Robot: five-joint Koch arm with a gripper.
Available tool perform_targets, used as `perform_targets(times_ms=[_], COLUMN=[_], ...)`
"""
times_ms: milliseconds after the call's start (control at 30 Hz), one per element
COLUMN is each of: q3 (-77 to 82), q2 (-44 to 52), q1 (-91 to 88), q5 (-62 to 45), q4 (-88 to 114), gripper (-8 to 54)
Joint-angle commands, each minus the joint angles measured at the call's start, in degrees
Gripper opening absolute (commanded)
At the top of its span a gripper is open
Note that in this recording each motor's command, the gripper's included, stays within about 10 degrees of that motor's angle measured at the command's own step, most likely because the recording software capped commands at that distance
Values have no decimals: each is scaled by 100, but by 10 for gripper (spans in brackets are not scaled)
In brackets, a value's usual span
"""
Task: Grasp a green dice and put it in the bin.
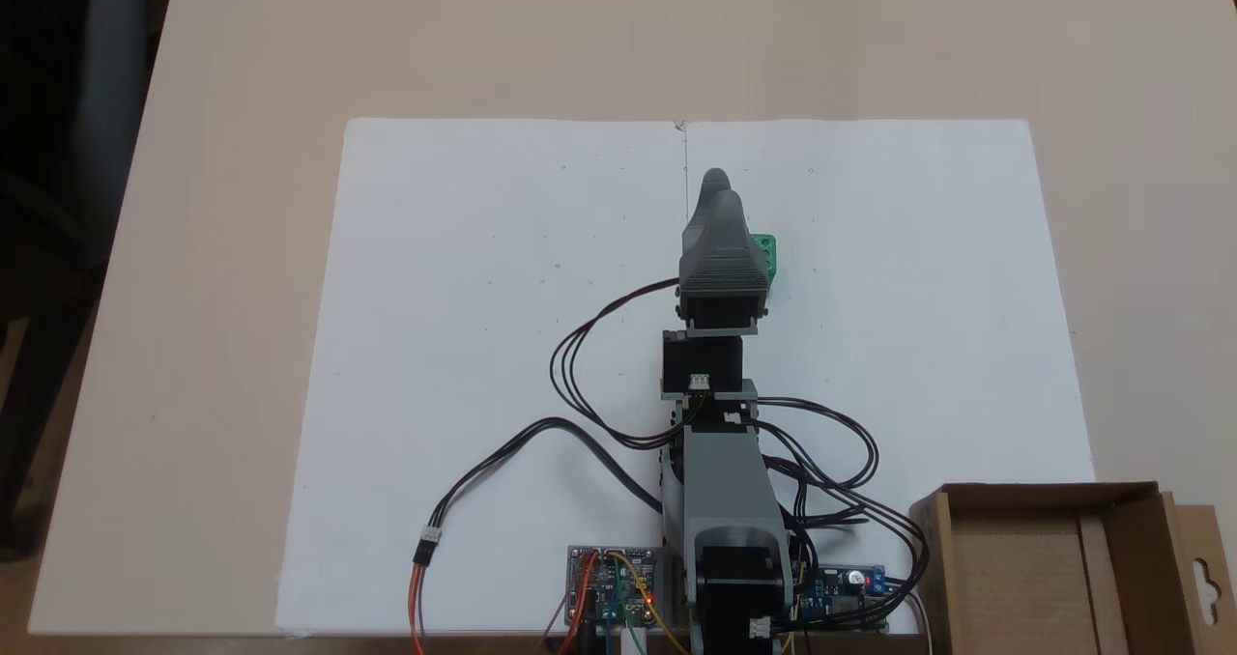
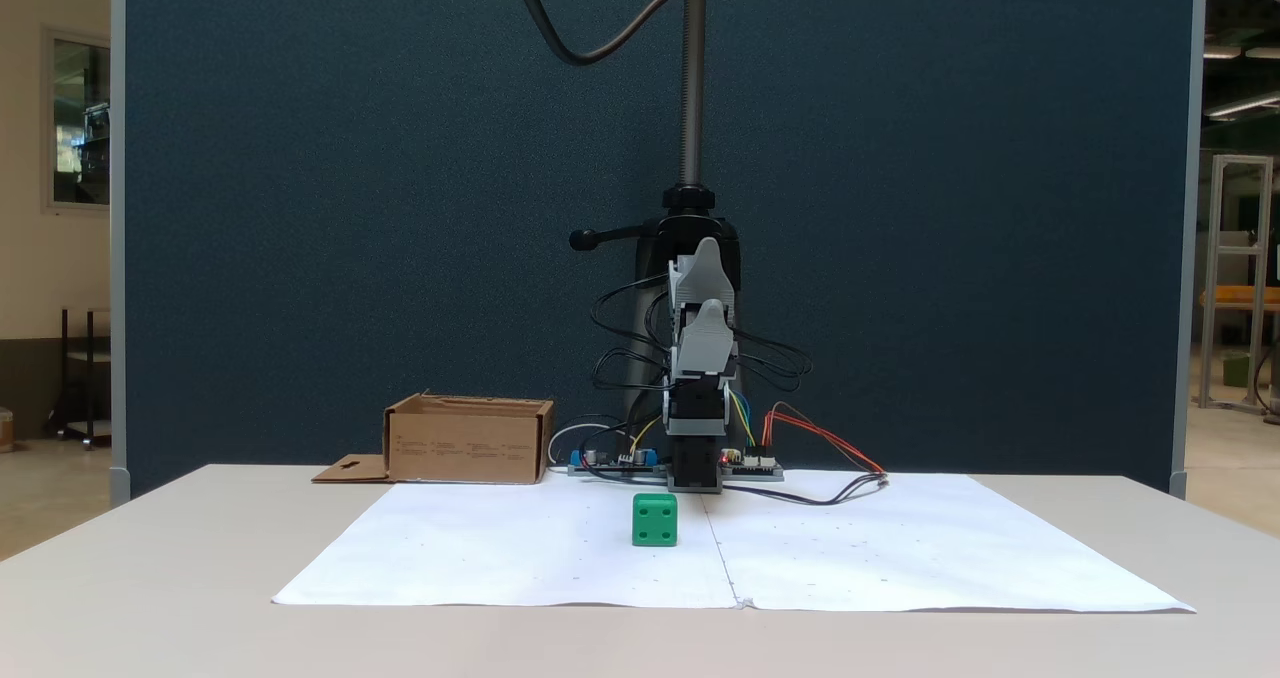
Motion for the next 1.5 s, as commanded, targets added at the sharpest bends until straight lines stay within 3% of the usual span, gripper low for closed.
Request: perform_targets(times_ms=[0,667,733,833,900,1133,1233,1467], q3=[1000,1000,1000,826,-519,-2479,-3303,-5324], q2=[650,650,642,650,650,659,650,624], q1=[483,466,457,562,589,642,809,677], q5=[123,123,44,-35,-26,-26,-9,97], q4=[-1000,-1600,-1591,-237,938,3760,4735,7785], gripper=[455,448,413,413,414,418,450,436])
